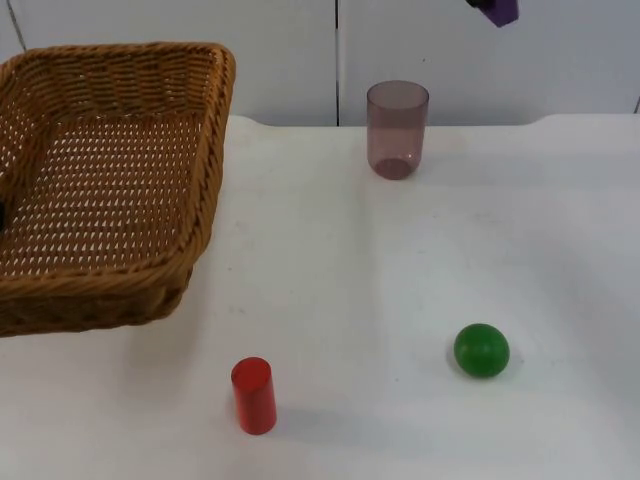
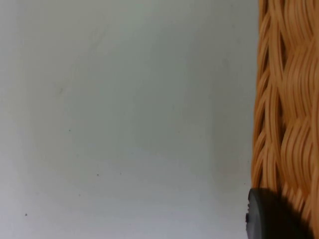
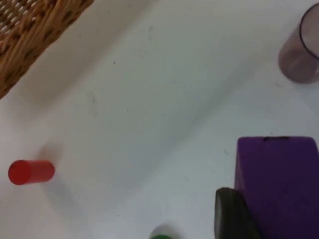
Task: Pick up the basket with the left hand and place the triangular block into the basket with the right hand.
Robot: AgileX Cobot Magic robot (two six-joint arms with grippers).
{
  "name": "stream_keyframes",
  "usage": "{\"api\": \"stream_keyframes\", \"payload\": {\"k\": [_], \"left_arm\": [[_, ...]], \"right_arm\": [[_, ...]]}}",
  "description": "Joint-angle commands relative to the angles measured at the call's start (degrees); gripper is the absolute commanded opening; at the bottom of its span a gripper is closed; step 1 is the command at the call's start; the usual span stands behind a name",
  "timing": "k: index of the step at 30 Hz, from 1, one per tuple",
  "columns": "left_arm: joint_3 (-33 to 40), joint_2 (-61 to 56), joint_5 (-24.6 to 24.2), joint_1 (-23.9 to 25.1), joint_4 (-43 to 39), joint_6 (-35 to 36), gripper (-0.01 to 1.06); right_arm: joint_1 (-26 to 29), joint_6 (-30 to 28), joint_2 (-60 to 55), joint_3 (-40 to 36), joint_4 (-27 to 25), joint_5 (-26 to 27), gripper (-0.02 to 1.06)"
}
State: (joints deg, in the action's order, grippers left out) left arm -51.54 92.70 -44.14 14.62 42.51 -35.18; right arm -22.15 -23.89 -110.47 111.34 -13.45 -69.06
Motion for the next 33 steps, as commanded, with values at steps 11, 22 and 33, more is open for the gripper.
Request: {"api": "stream_keyframes", "payload": {"k": [11, 22, 33], "left_arm": [[-0.1, -0.7, -0.4, 0.2, 2.1, -0.5, 0.00], [-0.1, -0.7, -0.5, 0.2, 2.0, -0.5, 0.00], [-0.1, -0.7, -0.5, 0.2, 2.0, -0.5, 0.00]], "right_arm": [[-0.6, 2.9, 0.7, 0.2, -0.6, -0.5, 0.00], [-14.0, 4.4, 0.4, 0.2, 0.0, 14.5, 0.00], [-25.5, 5.1, -8.9, 0.2, -0.4, 34.5, 0.00]]}}
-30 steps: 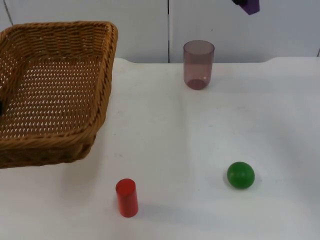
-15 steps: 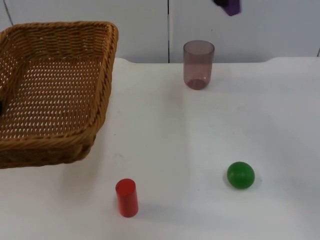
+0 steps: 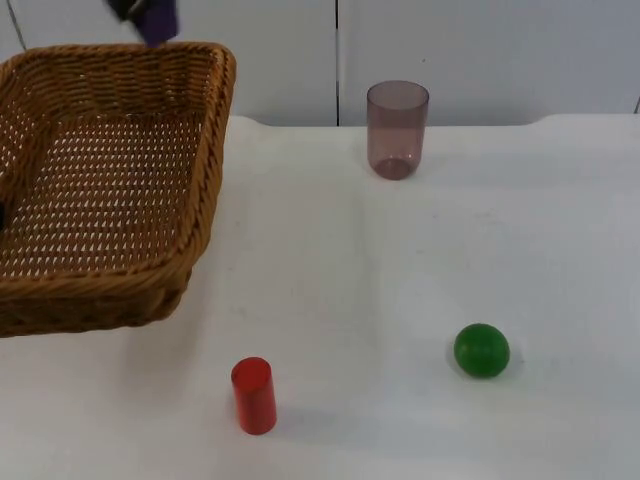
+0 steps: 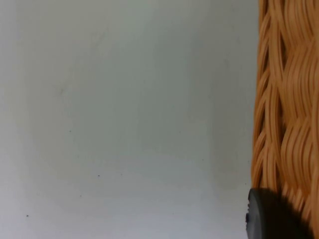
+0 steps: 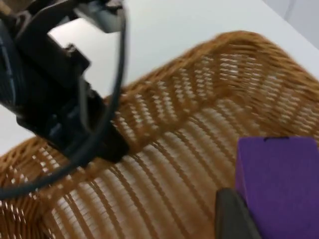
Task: Pick up the basket with the left hand and place the triangular block into the basket with the right hand.
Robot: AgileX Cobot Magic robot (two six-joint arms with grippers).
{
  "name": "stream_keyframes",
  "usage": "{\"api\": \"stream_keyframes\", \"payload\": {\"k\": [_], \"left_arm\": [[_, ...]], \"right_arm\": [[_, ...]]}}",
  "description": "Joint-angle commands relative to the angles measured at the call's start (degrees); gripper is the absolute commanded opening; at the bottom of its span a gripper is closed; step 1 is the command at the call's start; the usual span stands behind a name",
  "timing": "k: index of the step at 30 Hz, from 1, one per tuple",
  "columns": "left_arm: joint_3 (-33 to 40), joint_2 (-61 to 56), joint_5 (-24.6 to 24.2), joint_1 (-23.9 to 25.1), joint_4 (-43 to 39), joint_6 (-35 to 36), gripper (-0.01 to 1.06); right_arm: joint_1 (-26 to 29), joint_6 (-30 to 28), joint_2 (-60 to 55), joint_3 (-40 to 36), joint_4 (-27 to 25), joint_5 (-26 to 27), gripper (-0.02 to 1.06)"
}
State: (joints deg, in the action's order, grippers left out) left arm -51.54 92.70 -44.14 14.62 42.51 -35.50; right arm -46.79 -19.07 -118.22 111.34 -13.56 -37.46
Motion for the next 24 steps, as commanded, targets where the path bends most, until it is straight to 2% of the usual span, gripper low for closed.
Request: {"api": "stream_keyframes", "payload": {"k": [1, 6, 10, 12, 14, 15, 18, 19, 21, 24], "left_arm": [[-0.1, -0.7, -0.5, 0.2, 2.0, -0.2, 0.00], [-0.1, -0.7, -0.5, 0.2, 2.0, -0.2, 0.00], [-0.1, -0.7, -0.5, 0.2, 2.0, -0.2, 0.00], [-0.1, -0.7, -0.5, 0.2, 2.0, -0.2, 0.00], [-0.1, -0.7, -0.5, 0.2, 2.0, -0.2, 0.00], [-0.1, -0.7, -0.5, 0.2, 2.0, -0.2, 0.00], [-0.1, -0.7, -0.5, 0.2, 2.0, -0.2, 0.00], [-0.1, -0.7, -0.5, 0.2, 2.0, -0.2, 0.00], [-0.1, -0.7, -0.4, 0.2, 2.1, -0.2, 0.00], [-0.1, -0.7, -0.4, 0.2, 2.1, -0.2, 0.00]], "right_arm": [[-1.3, 0.2, -2.5, 0.2, -0.3, 4.5, 0.00], [-1.8, 0.1, -6.9, 0.2, -0.1, 9.9, 0.00], [-1.8, 0.1, -9.2, 0.2, -0.1, 11.1, 0.03], [-1.8, -0.7, -10.4, 0.2, -0.1, 11.5, 0.12], [-1.8, -1.1, -11.4, 0.2, -0.1, 11.5, 0.25], [-1.8, -1.1, -11.4, 0.2, -0.1, 11.5, 0.25], [-1.8, -1.3, -11.9, 0.2, -0.1, 11.1, 0.47], [-1.8, -1.3, -11.9, 0.2, -0.1, 11.1, 0.47], [-1.8, -1.3, -11.5, 0.2, 0.5, 11.3, 0.63], [-1.8, -1.3, -9.8, 0.2, 2.2, 11.5, 0.68]]}}
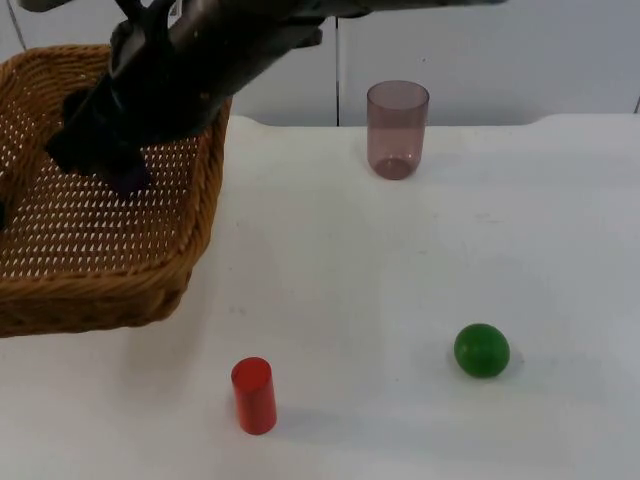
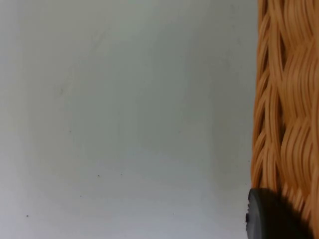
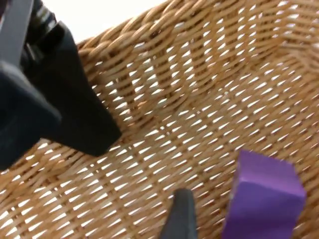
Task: Pick up the basket with the left hand and place the triangular block into the basket with the right hand.
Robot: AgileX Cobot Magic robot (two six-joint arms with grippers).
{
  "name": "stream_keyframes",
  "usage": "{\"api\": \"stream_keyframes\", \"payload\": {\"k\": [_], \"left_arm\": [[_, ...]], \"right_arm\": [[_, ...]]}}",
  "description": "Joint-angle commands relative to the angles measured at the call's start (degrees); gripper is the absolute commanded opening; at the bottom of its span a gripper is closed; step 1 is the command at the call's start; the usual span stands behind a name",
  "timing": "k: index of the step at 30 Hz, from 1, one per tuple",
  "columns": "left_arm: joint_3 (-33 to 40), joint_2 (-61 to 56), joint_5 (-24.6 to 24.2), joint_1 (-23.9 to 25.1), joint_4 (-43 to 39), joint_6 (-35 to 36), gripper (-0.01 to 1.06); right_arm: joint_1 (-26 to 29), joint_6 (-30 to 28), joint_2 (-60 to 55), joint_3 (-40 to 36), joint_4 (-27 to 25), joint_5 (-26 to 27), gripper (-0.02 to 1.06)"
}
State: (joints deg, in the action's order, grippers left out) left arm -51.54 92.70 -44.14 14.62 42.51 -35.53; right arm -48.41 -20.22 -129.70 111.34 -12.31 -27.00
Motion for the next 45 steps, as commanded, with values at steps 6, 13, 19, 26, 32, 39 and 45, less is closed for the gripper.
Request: {"api": "stream_keyframes", "payload": {"k": [6, 13, 19, 26, 32, 39, 45], "left_arm": [[-0.1, -0.7, -0.4, 0.2, 1.8, -0.2, 0.00], [-0.1, -0.7, -0.4, 0.2, 1.8, -0.4, 0.00], [-0.1, -0.7, -0.4, 0.1, 2.9, -0.4, 0.00], [-1.8, -0.3, 0.3, -2.0, 5.7, -0.1, 0.00], [-7.3, 5.0, 4.4, -10.5, 6.3, 2.5, 0.00], [-14.6, 17.2, 10.1, -16.8, 8.3, 3.3, 0.00], [-20.3, 25.8, 11.8, -18.3, 9.0, 3.3, 0.00]], "right_arm": [[0.8, 0.2, 10.5, 0.2, 6.5, -4.3, 0.69], [5.6, 4.1, 25.6, -1.2, 6.7, -14.5, 0.69], [8.4, 4.7, 39.4, -16.5, 6.7, -8.9, 0.69], [9.3, 4.8, 54.1, -36.1, 6.2, -1.1, 0.69], [9.3, 8.7, 63.3, -47.0, 6.0, 3.3, 0.69], [9.3, 10.2, 74.3, -55.5, 6.0, 4.0, 0.69], [9.3, 10.3, 82.5, -58.0, 6.0, 3.5, 0.69]]}}
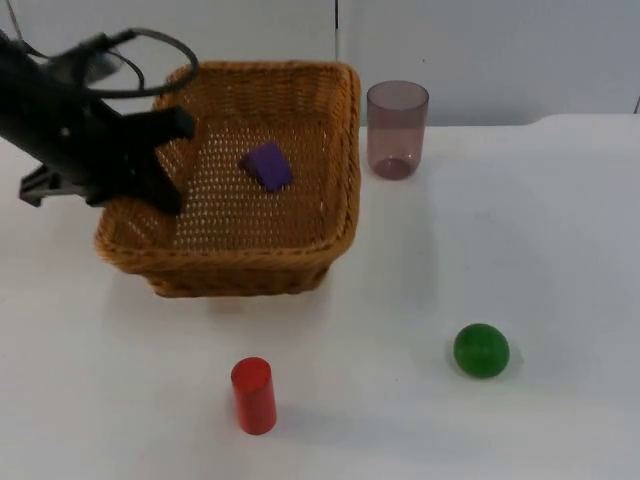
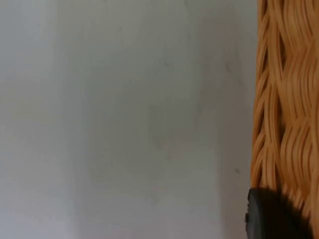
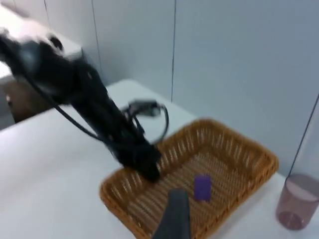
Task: Pick up the basket with the left hand and place the triangular block into the basket with the right hand.
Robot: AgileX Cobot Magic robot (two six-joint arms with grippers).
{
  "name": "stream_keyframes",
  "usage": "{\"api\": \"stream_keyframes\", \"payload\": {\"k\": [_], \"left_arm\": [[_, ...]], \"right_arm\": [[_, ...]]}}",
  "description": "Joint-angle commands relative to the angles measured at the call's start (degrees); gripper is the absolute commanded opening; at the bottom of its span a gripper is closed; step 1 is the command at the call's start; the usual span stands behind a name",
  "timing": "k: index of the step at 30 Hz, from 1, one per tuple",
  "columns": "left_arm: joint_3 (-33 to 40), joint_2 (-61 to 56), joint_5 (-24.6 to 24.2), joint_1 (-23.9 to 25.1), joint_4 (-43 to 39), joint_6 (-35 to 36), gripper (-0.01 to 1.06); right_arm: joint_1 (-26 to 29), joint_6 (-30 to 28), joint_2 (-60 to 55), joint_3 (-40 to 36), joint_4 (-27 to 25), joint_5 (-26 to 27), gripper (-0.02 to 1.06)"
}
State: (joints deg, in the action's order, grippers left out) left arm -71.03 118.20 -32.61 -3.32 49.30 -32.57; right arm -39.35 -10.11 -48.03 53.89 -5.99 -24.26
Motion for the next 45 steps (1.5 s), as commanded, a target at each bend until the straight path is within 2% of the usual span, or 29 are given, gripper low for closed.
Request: {"api": "stream_keyframes", "payload": {"k": [1, 8, 10, 12, 13, 14, 16, 18, 20, 21, 23, 26, 28, 32, 34, 38, 45], "left_arm": [[-1.6, 1.9, 0.8, -0.7, 2.2, 0.3, 0.00], [-3.0, 6.8, 1.8, -0.9, 2.1, 0.3, 0.00], [-3.0, 6.9, 1.9, -0.9, 1.0, 0.3, 0.04], [-3.0, 6.9, 1.9, -0.9, 0.6, 0.3, 0.19], [-3.0, 6.9, 1.9, -0.9, 0.6, 0.3, 0.33], [-3.0, 6.9, 1.9, -0.9, 0.6, 0.3, 0.33], [-3.0, 6.9, 1.9, -0.6, 0.6, 0.3, 0.57], [-3.1, 6.8, 2.0, -0.5, 0.6, 0.3, 0.76], [-3.3, 6.7, 2.0, -0.3, 0.6, 0.3, 0.80], [-4.1, 6.3, 1.5, 0.0, 0.5, 0.3, 0.88], [-4.8, 4.2, 0.8, 1.2, -0.5, 0.2, 0.94], [-4.8, 1.9, 0.8, 1.9, -1.1, 0.2, 0.94], [-4.7, -3.6, 0.0, 3.4, -3.8, 1.2, 0.94], [-4.6, -11.0, -1.4, 3.6, -12.6, 5.8, 0.94], [-4.6, -17.3, -4.1, 3.2, -17.9, 9.8, 0.94], [-3.3, -24.8, -7.3, 3.2, -19.0, 10.2, 0.94], [4.9, -39.2, -7.1, 3.2, -20.5, 10.5, 0.94]], "right_arm": [[0.2, 0.2, 2.6, -0.5, -0.3, 0.2, 0.69], [0.2, 0.2, 8.4, -1.0, -0.1, -0.6, 0.69], [0.2, 0.1, 9.5, -1.0, 0.2, -0.8, 0.69], [0.2, 0.1, 10.1, -1.0, 0.3, -0.9, 0.69], [0.2, 0.1, 10.3, -1.0, 1.0, -0.9, 0.69], [0.2, 0.1, 10.3, -1.0, 1.0, -0.9, 0.69], [0.2, 0.1, 10.3, -1.0, 1.5, -1.0, 0.69], [0.2, 0.1, 10.3, -1.0, 1.6, -1.1, 0.69], [0.2, 0.1, 10.3, -1.0, 1.6, -1.1, 0.69], [0.2, 0.1, 10.3, -1.0, 1.8, -1.3, 0.69], [0.2, 0.1, 10.3, -1.0, 2.4, -1.4, 0.69], [0.2, 0.1, 10.3, -1.0, 3.2, -1.4, 0.69], [0.2, 0.1, 10.3, -1.0, 4.3, -1.1, 0.69], [0.2, 0.1, 10.3, -1.0, 4.6, -1.3, 0.69], [0.2, 0.1, 10.3, -1.0, 4.6, -1.3, 0.69], [0.2, 0.2, 10.3, -1.0, 4.6, -2.0, 0.69], [0.2, 0.3, 10.3, -1.0, 4.5, -5.3, 0.69]]}}
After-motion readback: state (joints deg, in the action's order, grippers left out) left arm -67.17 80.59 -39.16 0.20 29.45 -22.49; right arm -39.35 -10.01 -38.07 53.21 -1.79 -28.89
